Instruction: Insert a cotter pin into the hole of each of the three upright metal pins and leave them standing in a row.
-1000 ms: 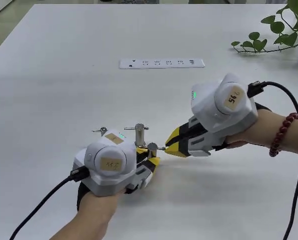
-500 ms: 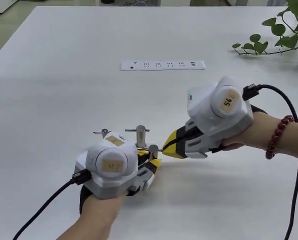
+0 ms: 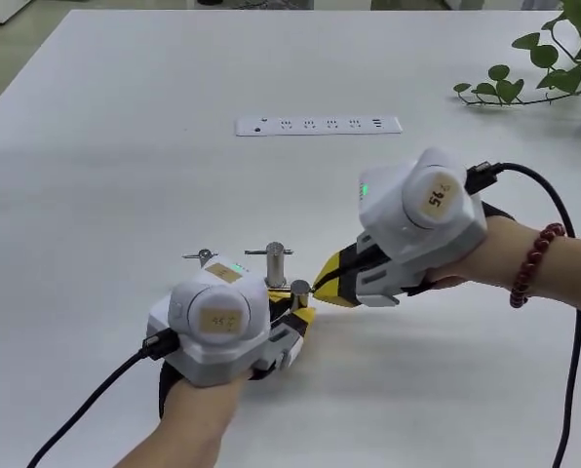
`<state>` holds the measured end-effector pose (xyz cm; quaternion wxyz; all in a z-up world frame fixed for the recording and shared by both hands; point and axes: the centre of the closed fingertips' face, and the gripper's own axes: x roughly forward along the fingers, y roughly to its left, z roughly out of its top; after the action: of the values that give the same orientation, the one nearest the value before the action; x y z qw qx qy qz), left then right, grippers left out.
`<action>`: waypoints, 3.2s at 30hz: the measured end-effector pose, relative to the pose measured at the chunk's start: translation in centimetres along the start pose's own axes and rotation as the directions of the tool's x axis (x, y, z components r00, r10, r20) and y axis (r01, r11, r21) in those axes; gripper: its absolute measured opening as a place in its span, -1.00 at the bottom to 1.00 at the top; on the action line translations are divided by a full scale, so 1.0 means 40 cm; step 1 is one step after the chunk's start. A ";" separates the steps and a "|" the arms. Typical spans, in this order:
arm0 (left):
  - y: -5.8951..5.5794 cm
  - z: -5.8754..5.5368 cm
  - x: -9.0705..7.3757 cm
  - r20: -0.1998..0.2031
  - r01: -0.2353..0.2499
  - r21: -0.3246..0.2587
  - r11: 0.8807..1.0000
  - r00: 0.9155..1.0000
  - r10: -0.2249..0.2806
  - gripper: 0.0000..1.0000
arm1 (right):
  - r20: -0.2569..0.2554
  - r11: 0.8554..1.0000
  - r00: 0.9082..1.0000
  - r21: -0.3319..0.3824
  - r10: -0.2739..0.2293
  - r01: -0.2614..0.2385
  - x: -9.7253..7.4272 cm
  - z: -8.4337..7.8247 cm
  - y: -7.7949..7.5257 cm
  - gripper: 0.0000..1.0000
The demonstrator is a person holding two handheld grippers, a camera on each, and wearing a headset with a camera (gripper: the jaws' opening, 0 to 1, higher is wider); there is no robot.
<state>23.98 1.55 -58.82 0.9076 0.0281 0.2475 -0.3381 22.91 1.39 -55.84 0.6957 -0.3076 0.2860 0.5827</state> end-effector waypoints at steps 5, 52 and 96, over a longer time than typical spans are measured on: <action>0.008 -0.010 -0.003 -0.021 -0.003 0.008 1.000 1.000 0.003 -0.70 | 0.002 1.000 1.000 0.010 -0.001 0.001 0.001 -0.001 -0.001 -0.92; 0.015 0.025 -0.119 0.015 0.064 0.039 0.997 0.998 -0.065 0.14 | 0.018 0.995 0.998 0.087 0.054 -0.055 0.071 0.029 0.006 -0.83; 0.104 0.043 -0.240 0.064 -0.030 0.019 0.999 0.998 0.029 0.63 | -0.017 0.997 0.999 0.067 0.027 -0.026 0.006 -0.014 -0.083 -0.84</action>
<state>21.10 10.12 -53.30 0.9195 0.0298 0.2147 -0.3279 26.20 0.69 -56.06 0.6953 -0.2857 0.3156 0.5791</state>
